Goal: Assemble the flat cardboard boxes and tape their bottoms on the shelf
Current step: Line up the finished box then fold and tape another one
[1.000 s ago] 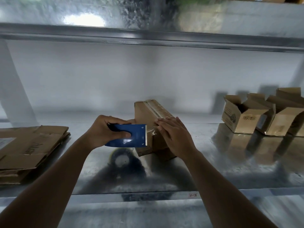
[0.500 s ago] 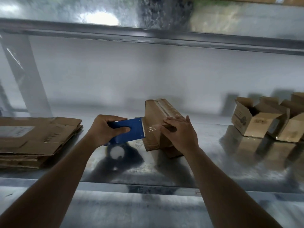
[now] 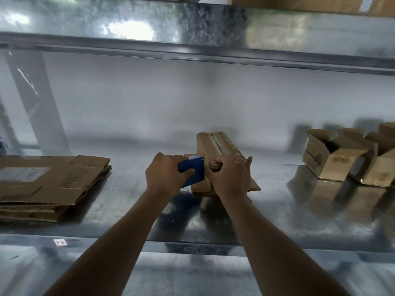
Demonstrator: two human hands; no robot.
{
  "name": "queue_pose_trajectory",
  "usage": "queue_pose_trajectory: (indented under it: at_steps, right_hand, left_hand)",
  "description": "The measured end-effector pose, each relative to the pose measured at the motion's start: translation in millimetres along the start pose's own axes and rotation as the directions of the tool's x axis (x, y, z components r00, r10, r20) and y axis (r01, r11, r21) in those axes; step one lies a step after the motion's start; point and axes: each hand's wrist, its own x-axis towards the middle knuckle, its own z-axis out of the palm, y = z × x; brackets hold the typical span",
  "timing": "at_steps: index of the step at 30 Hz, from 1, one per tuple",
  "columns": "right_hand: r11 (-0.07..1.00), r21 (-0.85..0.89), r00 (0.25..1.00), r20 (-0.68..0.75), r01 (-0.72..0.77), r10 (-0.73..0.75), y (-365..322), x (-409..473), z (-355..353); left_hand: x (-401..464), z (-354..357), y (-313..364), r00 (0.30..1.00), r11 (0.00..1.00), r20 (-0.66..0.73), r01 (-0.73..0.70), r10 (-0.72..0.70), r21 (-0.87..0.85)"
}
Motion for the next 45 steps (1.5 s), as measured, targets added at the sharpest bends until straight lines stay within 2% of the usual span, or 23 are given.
queue_pose_trajectory:
  at_steps: [5, 10, 20, 32, 42, 45]
  right_hand:
    - [0.997, -0.082, 1.0, -0.018, 0.016, -0.018, -7, -4, 2]
    - [0.989, -0.149, 1.0, 0.016, 0.023, -0.021, -11, -4, 7]
    - [0.981, -0.194, 0.999, 0.027, 0.03, -0.025, -24, -9, 6]
    - [0.945, -0.326, 0.996, 0.085, -0.006, 0.036, -38, -16, -13]
    - [0.946, -0.322, 0.99, 0.127, -0.017, 0.061, -46, -22, -17]
    - [0.946, -0.323, 0.991, 0.125, 0.0, 0.042, -45, -23, -15]
  left_hand:
    - [-1, 2, 25, 1.0, 0.985, -0.006, -0.017, 0.018, 0.172]
    - [1, -6, 40, 0.999, 0.947, 0.044, -0.036, 0.023, 0.32]
    - [0, -20, 58, 0.992, 0.89, 0.125, -0.045, -0.013, 0.455]
    - [-6, -21, 67, 0.994, 0.923, 0.103, -0.008, -0.034, 0.386]
    - [-8, -17, 68, 0.993, 0.9, 0.12, -0.054, 0.001, 0.433]
    - [-6, -13, 61, 0.994, 0.915, 0.102, -0.004, -0.041, 0.403]
